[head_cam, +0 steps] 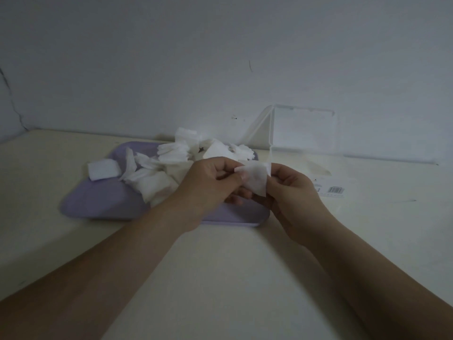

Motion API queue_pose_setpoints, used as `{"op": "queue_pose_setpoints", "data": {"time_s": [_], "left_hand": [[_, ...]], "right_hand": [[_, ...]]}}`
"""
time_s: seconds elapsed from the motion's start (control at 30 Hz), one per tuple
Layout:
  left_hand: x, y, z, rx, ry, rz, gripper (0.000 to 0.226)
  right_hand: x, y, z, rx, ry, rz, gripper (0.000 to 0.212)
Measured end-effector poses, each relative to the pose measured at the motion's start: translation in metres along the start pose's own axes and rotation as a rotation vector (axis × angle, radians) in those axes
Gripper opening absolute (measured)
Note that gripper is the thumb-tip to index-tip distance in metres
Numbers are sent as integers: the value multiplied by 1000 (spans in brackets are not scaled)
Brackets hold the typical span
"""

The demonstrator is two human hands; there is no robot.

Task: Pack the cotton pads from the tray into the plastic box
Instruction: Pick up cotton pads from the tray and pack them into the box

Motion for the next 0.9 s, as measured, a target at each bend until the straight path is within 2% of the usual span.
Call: {"op": "queue_pose_setpoints", "data": {"time_s": [0.13,0.3,0.47,0.57,0.63,0.73,0.8,0.9], "left_hand": [[-9,0,2,40,-43,132,10],[-9,-3,3,109,-62,185,5],[-12,-8,4,198,-90,339,15],[-15,-9,6,244,-115,448,16],[-21,-11,6,259,-147,541,28],[-28,-18,7,273,-138,648,41],[-33,-23,10,274,-113,726,33],[-46,-29,16,240,-41,970,15]], "right_hand": [[6,-2,0,34,52,77,23],[7,-4,0,50,84,74,20],[7,-3,-1,29,89,24,21],[12,-2,-3,44,159,40,32],[16,-2,-4,54,194,23,43],[6,-3,-2,29,59,-8,31],[-3,-4,0,25,-57,-25,18],[-8,-3,1,9,-89,-44,13]]}}
Point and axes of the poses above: each hand's wrist, its own z-axis towards the middle knuckle, its own x-axis out of the palm, y = z × x, the point moved 8 cm from there along z, towards the middle knuckle, and after that the axes turned 14 degrees about x, right-handed, at the moved point
